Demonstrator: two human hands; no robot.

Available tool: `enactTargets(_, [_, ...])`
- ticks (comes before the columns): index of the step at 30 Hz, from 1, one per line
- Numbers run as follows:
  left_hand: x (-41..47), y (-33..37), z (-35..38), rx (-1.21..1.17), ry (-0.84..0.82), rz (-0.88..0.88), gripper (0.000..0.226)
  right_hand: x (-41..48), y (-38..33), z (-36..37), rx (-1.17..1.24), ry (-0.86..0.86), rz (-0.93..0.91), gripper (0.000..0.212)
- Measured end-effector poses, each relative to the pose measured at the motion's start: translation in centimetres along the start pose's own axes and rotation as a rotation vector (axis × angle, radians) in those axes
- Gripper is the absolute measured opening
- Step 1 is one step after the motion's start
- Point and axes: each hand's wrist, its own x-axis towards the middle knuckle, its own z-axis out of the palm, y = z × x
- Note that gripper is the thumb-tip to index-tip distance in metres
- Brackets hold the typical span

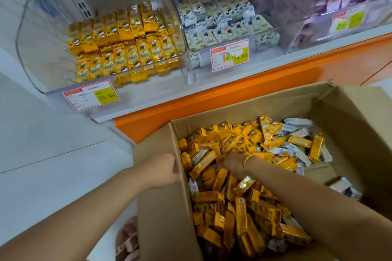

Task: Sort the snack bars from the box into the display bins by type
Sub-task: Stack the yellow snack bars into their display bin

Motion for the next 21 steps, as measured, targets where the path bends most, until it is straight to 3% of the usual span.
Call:
enactTargets(4, [0.0,-0.2,0.0,-0.008,-0.004,-0.032,0.050,-0.5,-0.2,0.7,-0.021,-0.011,0.011,0.080])
enactTargets(11, [-1.0,0.1,0.1,-0.021,-0.028,-0.010,0.036,-3.7,-0.7,1.2,0.103,0.046,0.067,0.071])
enactTargets(14, [-1.6,0.8,0.1,-0.062,-0.028,0.023,0.016,-5.4,0.6,-0.2,0.298,0.216,0.132,0.060])
enactTargets(16, [-2.1,1.4,-0.2,-0.143,-0.008,0.023,0.029,-6.9,1.3,-2.1,0.428,0.374,0.206,0.047])
enactTargets(21, [-2.8,2.0,-1.3,-0.409,0.024,0.028,0.022,-9.6,0.5,-5.9,0.543,0.552,0.206,0.035])
